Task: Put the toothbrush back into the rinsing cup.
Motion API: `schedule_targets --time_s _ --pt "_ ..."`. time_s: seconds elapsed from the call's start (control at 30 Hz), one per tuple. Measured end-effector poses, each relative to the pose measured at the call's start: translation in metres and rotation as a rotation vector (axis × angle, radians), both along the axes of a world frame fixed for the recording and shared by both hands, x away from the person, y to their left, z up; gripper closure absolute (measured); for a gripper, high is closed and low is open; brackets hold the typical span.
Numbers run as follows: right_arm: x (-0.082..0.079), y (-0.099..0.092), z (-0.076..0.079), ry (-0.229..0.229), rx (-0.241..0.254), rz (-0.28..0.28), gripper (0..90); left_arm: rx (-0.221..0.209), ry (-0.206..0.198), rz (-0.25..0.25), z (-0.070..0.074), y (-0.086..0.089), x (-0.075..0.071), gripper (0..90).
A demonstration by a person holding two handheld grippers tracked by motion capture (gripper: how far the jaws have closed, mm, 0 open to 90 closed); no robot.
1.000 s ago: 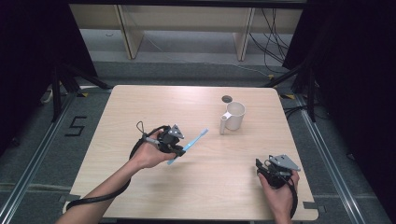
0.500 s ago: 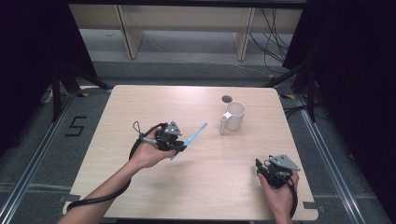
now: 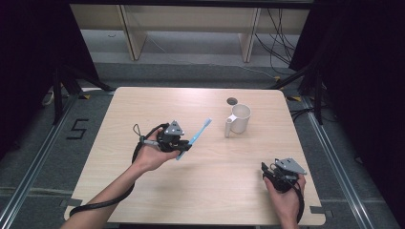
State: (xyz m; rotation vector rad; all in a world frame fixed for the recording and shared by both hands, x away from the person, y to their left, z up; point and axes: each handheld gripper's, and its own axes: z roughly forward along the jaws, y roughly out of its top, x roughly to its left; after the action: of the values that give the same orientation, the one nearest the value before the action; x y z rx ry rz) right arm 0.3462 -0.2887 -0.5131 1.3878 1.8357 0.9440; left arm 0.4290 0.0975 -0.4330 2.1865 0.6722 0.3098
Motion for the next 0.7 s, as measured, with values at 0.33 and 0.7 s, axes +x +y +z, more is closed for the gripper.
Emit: schedule_targets --time_s 0.33,0.7 --pt "-0.0014 0.0046 -0.0003 0.027 0.030 -0.017 44.5 -0.067 -0.042 0.027 0.0037 0.0030 0.0023 78.8" --pt "0.0002 0.0024 -0.0006 0.019 0.013 0.007 44.5 -0.145 -0.082 0.046 0.0068 0.0019 0.0038 78.8"
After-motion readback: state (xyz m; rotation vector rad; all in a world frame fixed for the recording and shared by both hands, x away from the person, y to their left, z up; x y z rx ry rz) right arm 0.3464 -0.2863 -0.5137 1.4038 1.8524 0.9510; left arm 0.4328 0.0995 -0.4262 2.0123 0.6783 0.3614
